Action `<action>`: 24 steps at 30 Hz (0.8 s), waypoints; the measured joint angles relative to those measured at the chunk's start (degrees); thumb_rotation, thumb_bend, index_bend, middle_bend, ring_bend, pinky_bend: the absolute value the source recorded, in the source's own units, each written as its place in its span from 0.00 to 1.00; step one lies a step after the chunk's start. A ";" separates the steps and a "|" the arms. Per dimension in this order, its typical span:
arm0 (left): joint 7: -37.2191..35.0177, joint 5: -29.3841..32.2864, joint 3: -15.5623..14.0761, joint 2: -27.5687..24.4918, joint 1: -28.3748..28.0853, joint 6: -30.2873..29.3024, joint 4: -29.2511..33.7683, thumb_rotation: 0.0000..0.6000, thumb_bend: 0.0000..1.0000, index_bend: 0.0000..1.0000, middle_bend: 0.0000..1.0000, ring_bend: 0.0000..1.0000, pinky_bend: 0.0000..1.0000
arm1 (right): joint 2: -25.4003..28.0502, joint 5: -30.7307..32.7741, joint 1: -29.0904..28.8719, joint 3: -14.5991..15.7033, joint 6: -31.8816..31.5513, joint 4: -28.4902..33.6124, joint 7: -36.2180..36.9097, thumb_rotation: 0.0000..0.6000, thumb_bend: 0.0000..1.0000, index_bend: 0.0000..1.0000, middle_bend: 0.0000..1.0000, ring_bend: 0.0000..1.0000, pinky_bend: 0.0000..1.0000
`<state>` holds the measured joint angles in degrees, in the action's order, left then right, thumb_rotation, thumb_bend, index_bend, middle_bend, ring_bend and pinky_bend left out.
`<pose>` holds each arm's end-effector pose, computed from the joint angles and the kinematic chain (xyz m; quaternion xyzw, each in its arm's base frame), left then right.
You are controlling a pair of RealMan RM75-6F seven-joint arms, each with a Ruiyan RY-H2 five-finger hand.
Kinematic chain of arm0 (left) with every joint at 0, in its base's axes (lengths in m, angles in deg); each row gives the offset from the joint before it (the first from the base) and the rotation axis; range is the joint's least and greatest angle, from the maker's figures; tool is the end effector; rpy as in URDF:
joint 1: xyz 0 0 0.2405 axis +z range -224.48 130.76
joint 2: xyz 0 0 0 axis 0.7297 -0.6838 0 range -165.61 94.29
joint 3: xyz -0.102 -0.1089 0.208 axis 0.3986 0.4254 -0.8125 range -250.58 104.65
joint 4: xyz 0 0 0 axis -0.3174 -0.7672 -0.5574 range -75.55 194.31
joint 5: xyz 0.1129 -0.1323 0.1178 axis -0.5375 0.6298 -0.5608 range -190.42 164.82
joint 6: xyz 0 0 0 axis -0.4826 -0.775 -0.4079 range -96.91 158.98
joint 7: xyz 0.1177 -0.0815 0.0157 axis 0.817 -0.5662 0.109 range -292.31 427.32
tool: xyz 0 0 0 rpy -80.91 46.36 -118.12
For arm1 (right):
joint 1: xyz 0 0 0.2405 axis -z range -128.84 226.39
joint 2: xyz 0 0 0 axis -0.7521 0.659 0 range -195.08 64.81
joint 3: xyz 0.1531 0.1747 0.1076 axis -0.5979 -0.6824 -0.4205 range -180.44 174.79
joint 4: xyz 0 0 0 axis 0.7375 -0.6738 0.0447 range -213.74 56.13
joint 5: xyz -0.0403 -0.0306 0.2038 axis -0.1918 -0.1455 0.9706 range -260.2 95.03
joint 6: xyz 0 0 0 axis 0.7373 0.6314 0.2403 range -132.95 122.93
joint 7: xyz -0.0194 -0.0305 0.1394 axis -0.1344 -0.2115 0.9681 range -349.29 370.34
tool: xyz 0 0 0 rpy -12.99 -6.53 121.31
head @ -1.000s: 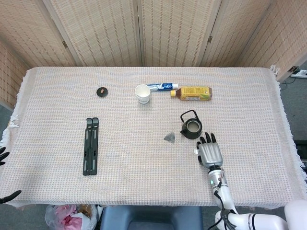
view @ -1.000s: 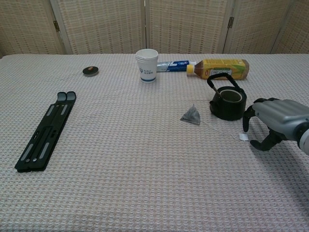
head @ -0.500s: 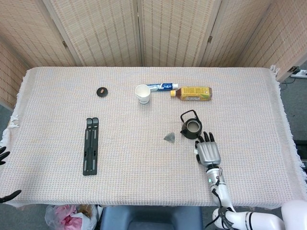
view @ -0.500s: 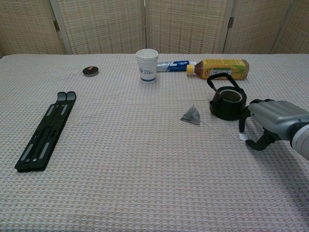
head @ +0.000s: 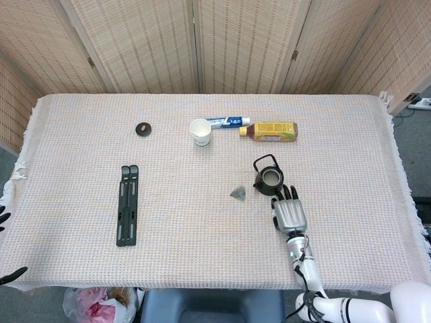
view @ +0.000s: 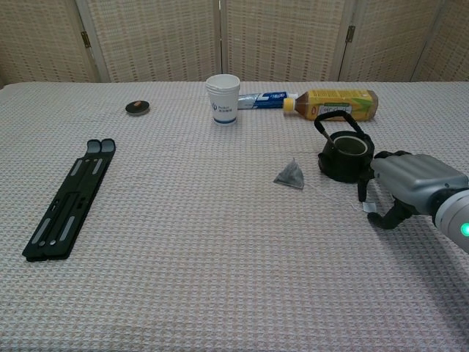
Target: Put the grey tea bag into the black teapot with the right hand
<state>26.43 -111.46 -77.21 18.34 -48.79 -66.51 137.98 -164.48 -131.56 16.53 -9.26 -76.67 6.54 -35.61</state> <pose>-0.3346 0.1379 0.2377 -0.5864 -0.4428 -0.5034 0.4546 -0.2040 -0.2826 -0.0499 0.6970 -0.3950 0.2280 0.5533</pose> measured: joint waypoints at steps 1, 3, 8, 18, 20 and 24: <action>0.02 -0.01 -0.01 0.01 0.05 -0.09 -0.02 1.00 0.13 0.00 0.00 0.04 0.28 | -0.12 -0.14 0.05 0.04 -0.09 -0.11 -0.05 1.00 0.35 0.45 0.20 0.00 0.00; 0.11 -0.01 -0.02 0.03 0.12 -0.21 -0.03 1.00 0.13 0.00 0.00 0.04 0.28 | -0.39 -0.58 0.16 0.14 -0.44 -0.34 -0.19 1.00 0.36 0.46 0.20 0.00 0.00; 0.29 0.25 0.01 0.03 0.18 -0.13 0.05 1.00 0.13 0.00 0.00 0.04 0.28 | -1.13 -1.87 0.65 0.45 -1.57 -0.97 -0.57 1.00 0.37 0.46 0.21 0.00 0.00; 0.13 0.28 0.01 -0.06 0.29 -0.36 0.02 1.00 0.13 0.00 0.00 0.04 0.28 | -2.62 -2.78 1.30 0.36 -2.37 -2.67 -1.81 1.00 0.37 0.46 0.21 0.00 0.00; -0.08 0.41 0.04 -0.08 0.36 -0.42 -0.02 1.00 0.13 0.00 0.00 0.04 0.28 | -2.72 -2.81 1.45 0.29 -2.47 -2.67 -2.11 1.00 0.37 0.46 0.21 0.00 0.00; -0.40 0.40 0.04 -0.11 0.49 -0.68 -0.14 1.00 0.13 0.00 0.00 0.04 0.28 | -2.77 -3.10 1.71 0.10 -2.58 -2.52 -2.38 1.00 0.37 0.46 0.21 0.00 0.00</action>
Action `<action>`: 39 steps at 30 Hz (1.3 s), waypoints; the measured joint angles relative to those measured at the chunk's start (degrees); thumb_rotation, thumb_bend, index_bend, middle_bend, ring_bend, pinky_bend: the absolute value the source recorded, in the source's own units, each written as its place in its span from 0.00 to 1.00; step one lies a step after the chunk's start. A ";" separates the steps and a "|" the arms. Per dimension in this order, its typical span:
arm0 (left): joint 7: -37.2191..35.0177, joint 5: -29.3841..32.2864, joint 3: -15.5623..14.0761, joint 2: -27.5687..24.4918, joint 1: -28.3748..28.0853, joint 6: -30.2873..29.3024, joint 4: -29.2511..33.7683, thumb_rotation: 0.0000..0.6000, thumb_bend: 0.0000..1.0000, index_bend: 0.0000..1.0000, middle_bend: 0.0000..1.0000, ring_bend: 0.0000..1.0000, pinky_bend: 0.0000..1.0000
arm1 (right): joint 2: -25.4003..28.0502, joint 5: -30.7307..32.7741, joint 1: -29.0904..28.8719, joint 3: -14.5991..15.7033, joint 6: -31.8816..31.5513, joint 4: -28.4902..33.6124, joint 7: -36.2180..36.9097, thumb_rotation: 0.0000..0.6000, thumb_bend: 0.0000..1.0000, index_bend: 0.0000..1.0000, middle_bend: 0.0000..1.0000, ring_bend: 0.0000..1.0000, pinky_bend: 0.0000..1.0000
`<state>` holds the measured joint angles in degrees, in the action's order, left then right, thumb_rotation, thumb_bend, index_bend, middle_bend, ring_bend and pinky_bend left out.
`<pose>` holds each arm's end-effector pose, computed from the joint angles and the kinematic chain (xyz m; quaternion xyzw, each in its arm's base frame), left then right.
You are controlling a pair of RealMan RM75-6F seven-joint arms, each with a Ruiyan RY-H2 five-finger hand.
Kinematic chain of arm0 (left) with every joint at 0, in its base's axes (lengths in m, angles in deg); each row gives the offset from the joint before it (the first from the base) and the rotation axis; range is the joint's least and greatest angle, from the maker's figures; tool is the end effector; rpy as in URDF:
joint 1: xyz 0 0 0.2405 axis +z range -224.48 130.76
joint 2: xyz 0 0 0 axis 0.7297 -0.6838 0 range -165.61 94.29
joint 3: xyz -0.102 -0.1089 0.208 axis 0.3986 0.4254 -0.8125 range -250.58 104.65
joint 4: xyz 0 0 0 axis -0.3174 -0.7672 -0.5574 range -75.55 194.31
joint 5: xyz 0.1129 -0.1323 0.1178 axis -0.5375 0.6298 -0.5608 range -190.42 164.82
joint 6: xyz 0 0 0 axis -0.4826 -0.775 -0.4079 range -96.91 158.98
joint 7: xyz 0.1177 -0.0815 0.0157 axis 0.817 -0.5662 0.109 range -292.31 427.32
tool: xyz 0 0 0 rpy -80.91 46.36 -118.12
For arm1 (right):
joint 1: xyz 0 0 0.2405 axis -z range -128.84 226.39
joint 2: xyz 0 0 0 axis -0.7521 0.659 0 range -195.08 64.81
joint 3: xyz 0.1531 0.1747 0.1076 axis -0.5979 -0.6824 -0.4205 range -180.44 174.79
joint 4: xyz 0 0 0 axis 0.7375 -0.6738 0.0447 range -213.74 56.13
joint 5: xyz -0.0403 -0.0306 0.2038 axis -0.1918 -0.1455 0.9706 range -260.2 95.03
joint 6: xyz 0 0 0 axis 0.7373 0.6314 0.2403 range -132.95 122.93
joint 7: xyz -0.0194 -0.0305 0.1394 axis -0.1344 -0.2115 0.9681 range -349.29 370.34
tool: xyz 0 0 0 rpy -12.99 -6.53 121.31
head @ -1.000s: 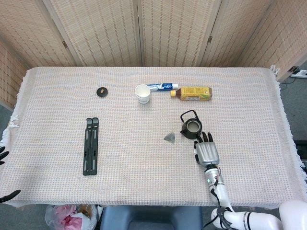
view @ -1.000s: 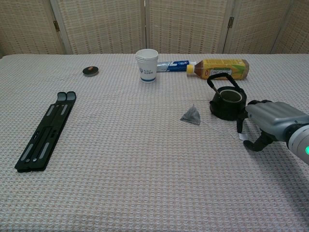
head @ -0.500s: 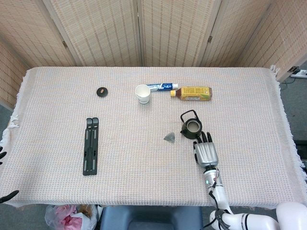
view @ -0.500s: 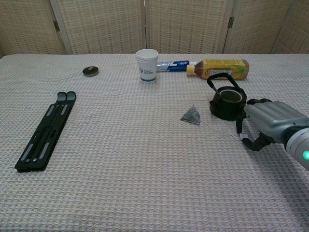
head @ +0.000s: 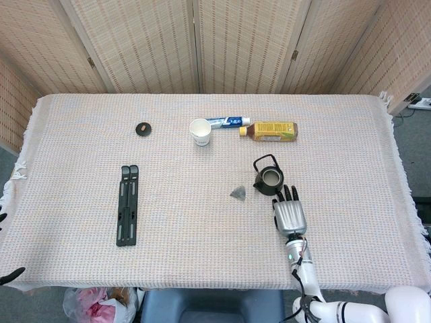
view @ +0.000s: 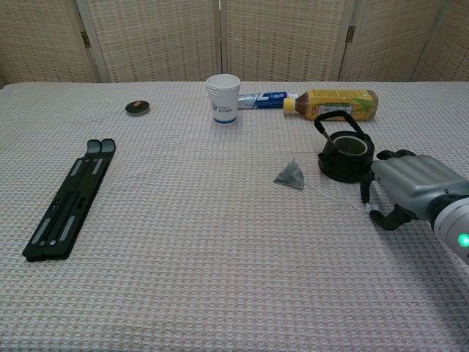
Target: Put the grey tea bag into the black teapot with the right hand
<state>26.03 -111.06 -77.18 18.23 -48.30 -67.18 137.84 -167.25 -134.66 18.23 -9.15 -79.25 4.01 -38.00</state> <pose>-0.3355 0.1352 0.2406 -0.5815 -0.4421 -0.5062 0.4584 -0.2042 -0.2769 -0.0555 0.6953 -0.3685 0.2264 0.5740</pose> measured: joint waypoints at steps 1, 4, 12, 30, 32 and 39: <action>0.03 -0.03 -0.01 0.00 0.02 -0.04 0.00 1.00 0.13 0.00 0.00 0.04 0.28 | -0.03 -0.09 0.04 0.01 0.02 -0.02 -0.04 1.00 0.37 0.46 0.21 0.00 0.00; 0.15 -0.15 -0.04 0.02 0.04 -0.09 0.03 1.00 0.13 0.00 0.00 0.04 0.28 | -0.17 -0.30 0.24 0.02 0.17 -0.11 -0.02 1.00 0.37 0.46 0.20 0.00 0.00; 0.13 0.15 0.02 -0.09 -0.03 0.27 0.34 1.00 0.13 0.00 0.00 0.04 0.28 | -0.25 -0.59 0.58 0.10 0.55 -0.30 -0.42 1.00 0.37 0.46 0.20 0.00 0.00; -1.05 0.26 0.11 -0.24 -0.07 0.31 0.01 1.00 0.13 0.00 0.00 0.04 0.28 | -2.84 -3.66 1.48 -0.24 0.15 -4.45 1.70 1.00 0.43 0.55 0.27 0.00 0.00; -0.95 0.31 0.13 -0.25 -0.17 0.53 0.08 1.00 0.13 0.00 0.00 0.04 0.28 | -3.05 -4.30 1.60 -0.27 0.04 -4.87 2.39 1.00 0.45 0.59 0.29 0.00 0.00; -0.52 0.62 0.25 -0.32 -0.40 1.13 0.47 1.00 0.13 0.00 0.00 0.04 0.28 | -3.49 -6.23 2.24 -0.38 -0.14 -6.15 3.77 1.00 0.49 0.62 0.30 0.00 0.00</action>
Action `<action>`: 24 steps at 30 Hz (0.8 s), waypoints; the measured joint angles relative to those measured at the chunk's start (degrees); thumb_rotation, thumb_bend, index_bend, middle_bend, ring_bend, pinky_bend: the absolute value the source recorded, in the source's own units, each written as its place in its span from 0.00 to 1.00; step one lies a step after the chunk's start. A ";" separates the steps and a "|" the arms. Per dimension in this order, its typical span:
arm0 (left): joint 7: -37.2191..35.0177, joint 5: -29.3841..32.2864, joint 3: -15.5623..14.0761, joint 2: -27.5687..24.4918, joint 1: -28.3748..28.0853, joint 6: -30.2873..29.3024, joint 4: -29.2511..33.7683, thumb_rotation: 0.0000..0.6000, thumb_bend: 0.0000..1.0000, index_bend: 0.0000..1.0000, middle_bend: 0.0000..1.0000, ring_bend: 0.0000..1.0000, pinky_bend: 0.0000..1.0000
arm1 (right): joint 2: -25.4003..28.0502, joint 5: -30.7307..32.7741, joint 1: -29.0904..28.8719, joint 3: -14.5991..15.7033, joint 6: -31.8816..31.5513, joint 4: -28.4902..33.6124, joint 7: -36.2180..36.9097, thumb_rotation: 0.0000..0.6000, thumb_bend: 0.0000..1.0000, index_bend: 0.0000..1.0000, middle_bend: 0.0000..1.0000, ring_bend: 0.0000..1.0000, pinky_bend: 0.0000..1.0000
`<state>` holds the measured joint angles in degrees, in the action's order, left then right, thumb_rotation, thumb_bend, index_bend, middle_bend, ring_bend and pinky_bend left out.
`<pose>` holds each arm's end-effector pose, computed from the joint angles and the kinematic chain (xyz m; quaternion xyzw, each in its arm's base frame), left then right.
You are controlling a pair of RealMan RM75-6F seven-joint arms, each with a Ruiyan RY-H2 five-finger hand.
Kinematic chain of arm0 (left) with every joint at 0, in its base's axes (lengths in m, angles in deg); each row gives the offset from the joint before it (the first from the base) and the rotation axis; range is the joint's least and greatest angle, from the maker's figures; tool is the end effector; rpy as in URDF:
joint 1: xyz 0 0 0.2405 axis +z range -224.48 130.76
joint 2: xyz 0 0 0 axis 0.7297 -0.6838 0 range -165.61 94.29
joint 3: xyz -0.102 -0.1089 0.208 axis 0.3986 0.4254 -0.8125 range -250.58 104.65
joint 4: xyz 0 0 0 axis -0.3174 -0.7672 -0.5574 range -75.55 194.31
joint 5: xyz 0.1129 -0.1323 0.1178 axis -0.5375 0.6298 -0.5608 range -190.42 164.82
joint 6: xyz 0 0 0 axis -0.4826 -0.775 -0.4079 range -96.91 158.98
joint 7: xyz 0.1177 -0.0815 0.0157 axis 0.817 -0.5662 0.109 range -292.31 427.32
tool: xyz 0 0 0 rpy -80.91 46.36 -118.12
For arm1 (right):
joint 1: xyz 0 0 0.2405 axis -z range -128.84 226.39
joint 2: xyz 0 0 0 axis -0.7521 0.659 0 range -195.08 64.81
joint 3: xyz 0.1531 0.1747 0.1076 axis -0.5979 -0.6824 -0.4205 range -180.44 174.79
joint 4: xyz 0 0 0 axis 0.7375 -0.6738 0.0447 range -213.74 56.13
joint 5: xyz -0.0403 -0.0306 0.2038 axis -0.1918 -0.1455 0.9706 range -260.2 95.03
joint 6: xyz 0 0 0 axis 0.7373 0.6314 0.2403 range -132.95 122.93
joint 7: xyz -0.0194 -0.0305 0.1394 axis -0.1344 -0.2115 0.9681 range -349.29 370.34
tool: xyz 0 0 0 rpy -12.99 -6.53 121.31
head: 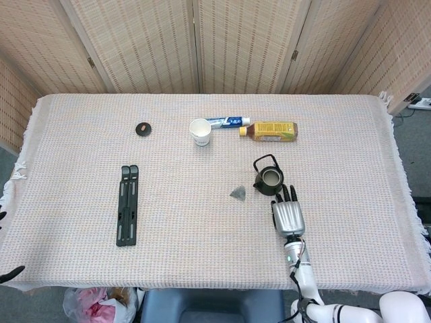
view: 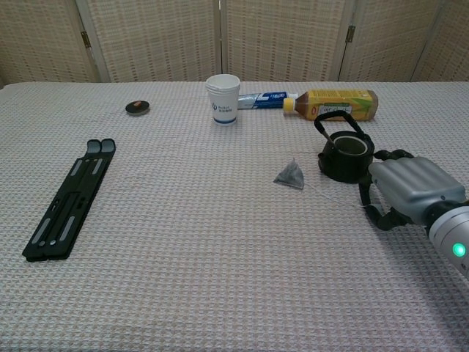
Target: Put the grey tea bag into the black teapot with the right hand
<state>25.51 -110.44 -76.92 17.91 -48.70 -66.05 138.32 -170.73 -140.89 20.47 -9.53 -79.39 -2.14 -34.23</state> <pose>-0.3361 0.1389 0.2411 -0.5773 -0.4484 -0.5049 0.4591 -0.2082 -0.2751 -0.0650 0.6874 -0.3542 0.2526 0.5816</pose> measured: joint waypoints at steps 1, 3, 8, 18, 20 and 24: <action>-0.03 0.04 0.02 -0.01 -0.03 0.06 0.02 1.00 0.13 0.00 0.00 0.04 0.28 | -0.01 -0.18 0.05 -0.04 -0.07 0.00 0.07 1.00 0.49 0.62 0.30 0.00 0.00; -0.06 0.10 0.04 -0.03 -0.05 0.13 -0.01 1.00 0.13 0.00 0.00 0.04 0.28 | 0.00 -0.75 0.18 -0.16 -0.35 0.08 0.28 1.00 0.50 0.62 0.31 0.00 0.00; -0.09 0.10 0.08 0.00 -0.07 0.13 -0.11 1.00 0.13 0.00 0.00 0.04 0.28 | 0.40 -2.13 0.52 -0.48 -1.33 1.42 0.64 1.00 0.51 0.63 0.31 0.00 0.00; 1.04 0.35 0.13 0.10 -0.35 1.03 0.37 1.00 0.13 0.00 0.00 0.04 0.28 | 3.26 -6.95 1.72 -0.63 -5.66 8.36 0.50 1.00 0.52 0.64 0.32 0.00 0.00; 1.54 0.52 0.17 0.11 -0.47 1.47 0.67 1.00 0.13 0.00 0.00 0.04 0.28 | 4.11 -8.04 1.95 -0.75 -6.69 10.11 0.39 1.00 0.52 0.64 0.32 0.00 0.00; 2.75 0.77 0.18 0.10 -0.79 2.50 1.49 1.00 0.13 0.00 0.00 0.04 0.28 | 6.23 -9.61 2.04 -1.70 -8.17 14.47 -0.99 1.00 0.53 0.64 0.32 0.00 0.00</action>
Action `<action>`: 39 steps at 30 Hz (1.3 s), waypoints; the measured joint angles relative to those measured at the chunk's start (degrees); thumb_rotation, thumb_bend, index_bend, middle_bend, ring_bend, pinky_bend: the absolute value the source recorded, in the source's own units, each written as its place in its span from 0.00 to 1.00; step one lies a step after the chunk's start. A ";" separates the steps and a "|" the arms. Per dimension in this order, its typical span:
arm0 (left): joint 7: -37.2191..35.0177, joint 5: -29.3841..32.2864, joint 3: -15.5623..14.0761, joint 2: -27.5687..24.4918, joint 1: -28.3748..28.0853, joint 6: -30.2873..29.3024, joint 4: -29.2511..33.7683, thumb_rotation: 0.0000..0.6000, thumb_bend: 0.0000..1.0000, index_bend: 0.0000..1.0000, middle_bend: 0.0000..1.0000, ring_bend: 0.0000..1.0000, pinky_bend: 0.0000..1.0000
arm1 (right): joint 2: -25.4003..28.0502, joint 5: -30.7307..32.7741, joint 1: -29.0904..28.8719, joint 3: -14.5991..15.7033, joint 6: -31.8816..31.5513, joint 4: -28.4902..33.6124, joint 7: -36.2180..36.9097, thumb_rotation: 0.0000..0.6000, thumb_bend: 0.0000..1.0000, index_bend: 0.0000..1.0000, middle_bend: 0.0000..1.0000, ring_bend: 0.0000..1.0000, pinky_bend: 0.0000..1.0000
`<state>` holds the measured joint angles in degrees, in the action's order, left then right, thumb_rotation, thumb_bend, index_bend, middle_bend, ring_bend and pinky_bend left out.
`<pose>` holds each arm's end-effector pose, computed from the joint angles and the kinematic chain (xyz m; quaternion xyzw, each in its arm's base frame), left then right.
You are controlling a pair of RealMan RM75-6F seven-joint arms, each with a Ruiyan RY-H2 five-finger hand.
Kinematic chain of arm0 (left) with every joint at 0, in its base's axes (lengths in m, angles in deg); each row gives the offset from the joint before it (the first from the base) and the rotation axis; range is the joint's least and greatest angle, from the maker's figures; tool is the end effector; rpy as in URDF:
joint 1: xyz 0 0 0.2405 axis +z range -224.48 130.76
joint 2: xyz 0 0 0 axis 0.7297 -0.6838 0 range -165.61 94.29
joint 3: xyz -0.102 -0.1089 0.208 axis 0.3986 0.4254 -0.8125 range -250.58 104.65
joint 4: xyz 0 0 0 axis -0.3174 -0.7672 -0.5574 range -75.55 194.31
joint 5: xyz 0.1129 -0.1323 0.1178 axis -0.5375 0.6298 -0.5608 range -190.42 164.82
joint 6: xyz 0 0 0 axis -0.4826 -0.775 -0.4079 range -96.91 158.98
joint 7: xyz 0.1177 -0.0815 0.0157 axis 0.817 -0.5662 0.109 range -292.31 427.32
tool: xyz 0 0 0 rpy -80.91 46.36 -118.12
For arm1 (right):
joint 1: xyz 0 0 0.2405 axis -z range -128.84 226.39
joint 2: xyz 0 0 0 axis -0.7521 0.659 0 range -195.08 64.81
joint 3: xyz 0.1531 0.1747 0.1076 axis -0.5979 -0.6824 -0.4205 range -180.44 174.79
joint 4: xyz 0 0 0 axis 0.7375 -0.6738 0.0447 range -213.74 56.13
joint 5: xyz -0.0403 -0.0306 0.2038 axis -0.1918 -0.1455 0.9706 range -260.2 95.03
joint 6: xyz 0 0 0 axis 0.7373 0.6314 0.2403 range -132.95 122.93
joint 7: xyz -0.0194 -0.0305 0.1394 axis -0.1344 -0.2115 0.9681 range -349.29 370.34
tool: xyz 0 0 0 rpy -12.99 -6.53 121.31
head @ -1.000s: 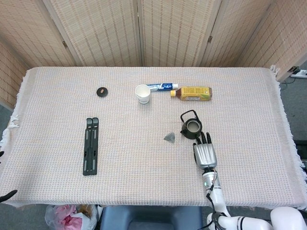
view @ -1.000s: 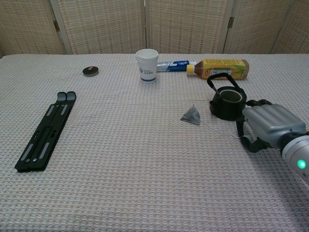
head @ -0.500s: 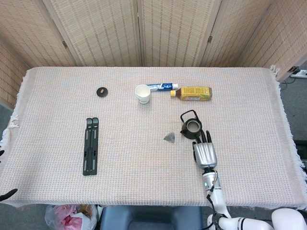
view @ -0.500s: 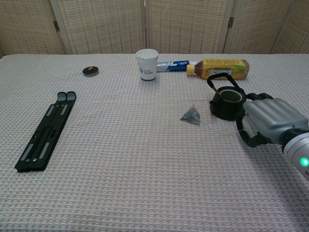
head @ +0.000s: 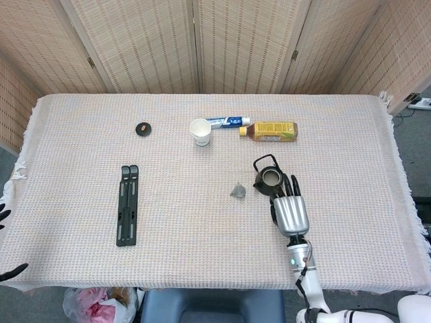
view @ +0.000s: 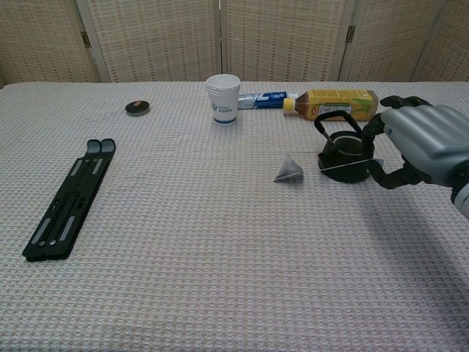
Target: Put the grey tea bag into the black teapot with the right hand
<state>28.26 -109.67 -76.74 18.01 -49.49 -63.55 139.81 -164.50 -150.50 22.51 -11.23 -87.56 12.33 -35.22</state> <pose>-0.3358 0.1446 0.2344 -0.5812 -0.4511 -0.4896 0.4680 -0.1669 -0.2658 -0.0142 0.6538 -0.3214 0.3527 0.5872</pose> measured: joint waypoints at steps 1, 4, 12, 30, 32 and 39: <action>0.30 0.08 0.02 0.00 -0.09 0.24 0.19 1.00 0.13 0.00 0.00 0.04 0.28 | 0.44 -0.20 -0.08 -0.32 -0.15 0.97 -0.53 1.00 0.53 0.64 0.32 0.00 0.00; 1.29 0.41 0.09 0.01 -0.38 1.15 0.77 1.00 0.13 0.00 0.00 0.04 0.28 | 1.77 -0.53 -0.61 -1.78 -0.36 3.87 -2.21 1.00 0.53 0.64 0.32 0.00 0.00; 3.15 1.81 0.32 -0.01 -1.48 4.36 2.00 1.00 0.13 0.00 0.00 0.04 0.28 | 4.20 2.31 -3.55 -8.16 1.02 8.28 -4.73 1.00 0.53 0.64 0.32 0.00 0.00; 6.18 5.98 1.55 -0.01 -3.50 10.47 3.97 1.00 0.13 0.00 0.00 0.04 0.28 | 11.36 7.62 -9.12 -17.18 1.92 15.77 -5.50 1.00 0.53 0.64 0.32 0.00 0.00; 7.07 6.54 1.81 0.07 -3.80 11.25 4.28 1.00 0.13 0.00 0.00 0.04 0.28 | 11.93 7.86 -9.30 -17.30 1.91 15.65 -5.01 1.00 0.53 0.64 0.32 0.00 0.00; 8.47 7.64 2.35 0.19 -4.78 13.44 5.24 1.00 0.13 0.00 0.00 0.04 0.28 | 13.49 9.11 -9.62 -16.97 1.94 14.31 -3.09 1.00 0.54 0.64 0.32 0.00 0.00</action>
<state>36.73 -102.02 -74.40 18.19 -54.27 -50.11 145.04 -151.01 -141.39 12.89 -28.20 -85.63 26.64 -38.31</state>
